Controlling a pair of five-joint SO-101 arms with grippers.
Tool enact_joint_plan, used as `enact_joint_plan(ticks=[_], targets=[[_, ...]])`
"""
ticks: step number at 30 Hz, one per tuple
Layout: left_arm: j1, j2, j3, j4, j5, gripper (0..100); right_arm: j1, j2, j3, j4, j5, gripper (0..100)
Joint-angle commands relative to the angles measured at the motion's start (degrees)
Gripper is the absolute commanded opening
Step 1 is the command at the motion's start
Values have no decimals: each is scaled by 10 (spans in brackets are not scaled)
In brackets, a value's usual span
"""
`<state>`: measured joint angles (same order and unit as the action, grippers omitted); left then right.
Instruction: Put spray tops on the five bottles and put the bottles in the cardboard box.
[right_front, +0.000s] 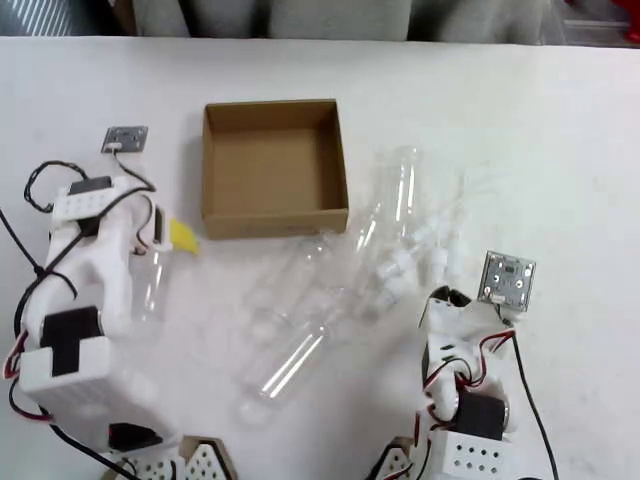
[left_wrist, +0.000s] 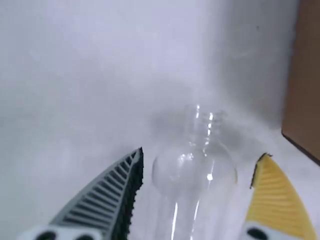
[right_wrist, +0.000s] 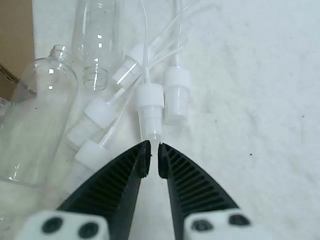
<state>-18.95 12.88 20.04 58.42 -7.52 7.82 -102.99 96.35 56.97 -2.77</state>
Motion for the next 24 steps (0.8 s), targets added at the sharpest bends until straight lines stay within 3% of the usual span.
enact_joint_plan(ticks=[1,8,17,24], targets=[[10,20,-62,35,-18,343,0,-2,4,3,0,18],[26,64,-111,69,-25,335,0,-2,4,3,0,18],[44,64,-108,69,-98,115,0,-2,4,3,0,18],[40,64,-108,67,-100,103,0,-2,4,4,0,18]])
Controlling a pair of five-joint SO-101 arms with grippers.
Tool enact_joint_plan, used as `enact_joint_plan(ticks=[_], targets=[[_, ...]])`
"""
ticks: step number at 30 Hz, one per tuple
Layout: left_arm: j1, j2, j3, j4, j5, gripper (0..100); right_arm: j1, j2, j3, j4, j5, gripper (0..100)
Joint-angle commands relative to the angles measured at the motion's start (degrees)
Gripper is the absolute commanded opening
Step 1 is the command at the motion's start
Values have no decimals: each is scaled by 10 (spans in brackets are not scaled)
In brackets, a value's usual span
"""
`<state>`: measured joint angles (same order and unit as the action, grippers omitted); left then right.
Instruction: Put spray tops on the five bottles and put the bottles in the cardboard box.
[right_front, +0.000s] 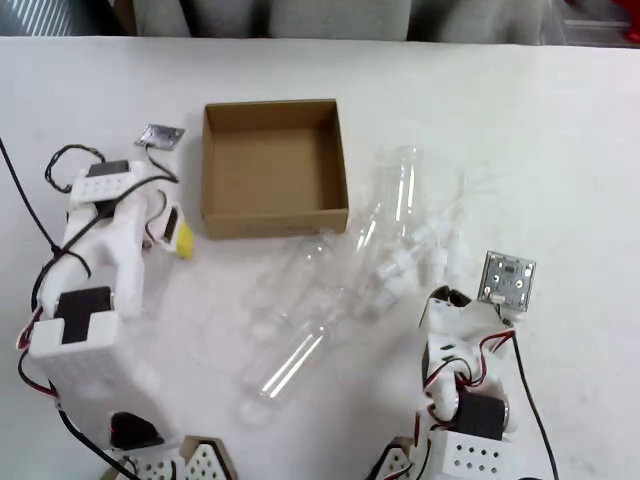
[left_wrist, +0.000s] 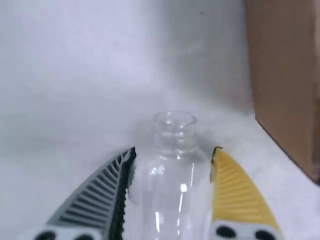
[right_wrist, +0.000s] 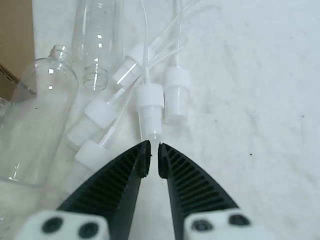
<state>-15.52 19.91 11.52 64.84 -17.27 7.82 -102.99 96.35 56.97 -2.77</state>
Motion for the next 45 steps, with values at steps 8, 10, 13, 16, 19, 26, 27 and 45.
enact_joint_plan(ticks=[8,10,13,16,19,26,27,45], targets=[[-27,-7,-28,-19,96,103,2,-2,4,4,0,18],[-34,-7,-27,-25,120,103,3,-2,4,3,0,18],[-33,-7,-23,-28,125,103,22,-3,1,-6,0,18],[-35,-6,-23,-28,126,103,85,-4,-8,-49,0,18],[-36,-3,-23,-28,126,103,145,-4,-16,-91,0,18],[-36,-2,-23,-28,125,103,161,-3,-16,-117,85,18],[-36,-2,-23,-28,125,103,144,-3,-18,-116,125,18],[-42,-1,-22,-35,125,103,-112,-1,-138,-8,377,17]])
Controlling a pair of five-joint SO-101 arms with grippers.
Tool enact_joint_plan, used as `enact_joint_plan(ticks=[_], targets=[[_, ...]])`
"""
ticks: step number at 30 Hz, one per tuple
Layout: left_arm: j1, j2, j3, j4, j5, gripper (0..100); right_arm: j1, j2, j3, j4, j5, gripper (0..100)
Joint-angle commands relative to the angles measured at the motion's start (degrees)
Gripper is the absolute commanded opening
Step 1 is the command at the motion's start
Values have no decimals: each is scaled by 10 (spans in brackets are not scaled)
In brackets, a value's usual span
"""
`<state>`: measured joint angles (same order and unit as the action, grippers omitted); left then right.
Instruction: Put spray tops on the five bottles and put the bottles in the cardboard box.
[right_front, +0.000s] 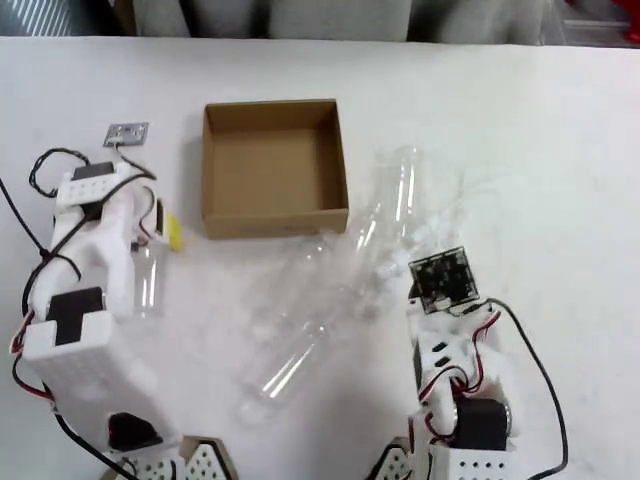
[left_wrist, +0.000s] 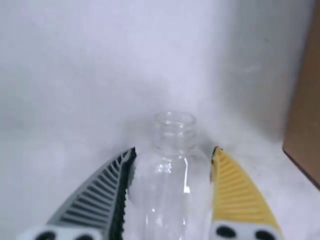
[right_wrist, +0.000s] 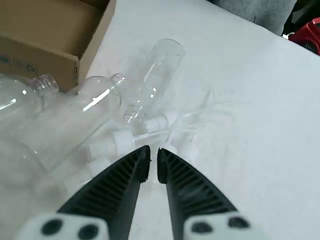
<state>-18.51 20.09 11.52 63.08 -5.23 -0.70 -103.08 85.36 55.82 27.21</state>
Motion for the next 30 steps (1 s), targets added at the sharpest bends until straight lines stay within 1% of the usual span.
enact_joint_plan(ticks=[1,3,5,9,12,16,21,23,25,27,30], targets=[[-12,-3,-22,-18,4,103,-41,0,-27,6,124,17],[-12,-3,-22,-18,4,103,-65,0,-27,32,217,17],[-12,-3,-22,-18,4,103,-80,0,-27,58,280,17],[-12,-3,-22,-18,4,103,-84,6,-27,75,290,17],[-12,-3,-22,-18,4,103,-84,53,-31,73,291,17],[-12,-3,-22,-18,4,103,-87,175,-69,73,291,17],[-12,-3,-22,-18,4,103,-87,345,-159,77,291,19],[-12,-3,-22,-18,4,103,-88,415,-202,90,292,50],[-12,-3,-23,-18,4,103,-88,484,-249,104,295,122],[-12,-3,-23,-18,4,103,-88,547,-291,121,328,178],[-11,-3,-23,-18,4,103,-89,625,-332,148,422,170]])
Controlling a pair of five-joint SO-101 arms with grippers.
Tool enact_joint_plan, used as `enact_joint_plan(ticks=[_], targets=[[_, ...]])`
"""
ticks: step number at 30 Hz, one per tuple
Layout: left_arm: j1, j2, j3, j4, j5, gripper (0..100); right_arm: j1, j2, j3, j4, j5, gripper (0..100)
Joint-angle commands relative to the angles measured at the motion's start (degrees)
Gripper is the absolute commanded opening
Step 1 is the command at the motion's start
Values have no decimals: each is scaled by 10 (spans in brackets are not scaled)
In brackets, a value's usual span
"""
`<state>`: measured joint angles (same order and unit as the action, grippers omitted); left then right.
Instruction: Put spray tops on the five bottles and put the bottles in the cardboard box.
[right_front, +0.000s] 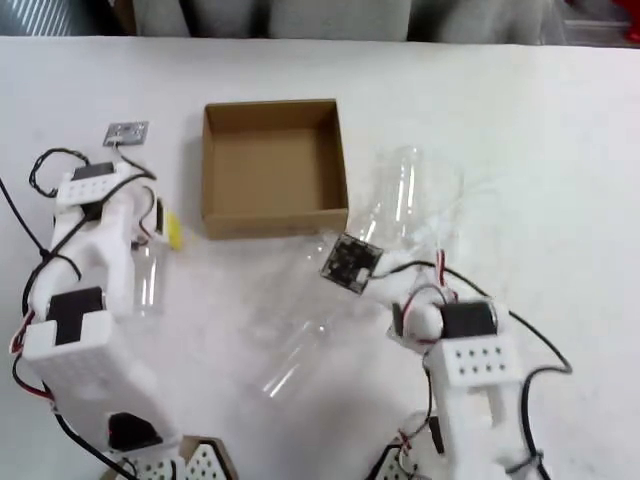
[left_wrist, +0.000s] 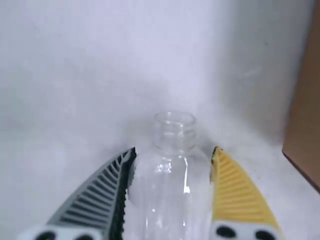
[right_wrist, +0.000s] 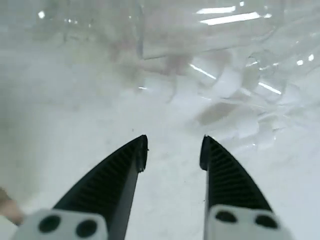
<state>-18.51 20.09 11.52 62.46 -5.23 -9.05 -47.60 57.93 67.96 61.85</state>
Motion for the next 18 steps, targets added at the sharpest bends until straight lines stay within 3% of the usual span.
enact_joint_plan(ticks=[1,4,9,18], targets=[[-11,-3,-23,-12,4,103,-6,91,-67,37,115,162],[-11,-3,-23,-12,4,103,-5,135,-85,72,226,148],[-10,-3,-23,-12,4,103,-5,189,-121,121,323,149],[-9,-3,-24,-12,4,103,-12,290,-208,121,360,149]])
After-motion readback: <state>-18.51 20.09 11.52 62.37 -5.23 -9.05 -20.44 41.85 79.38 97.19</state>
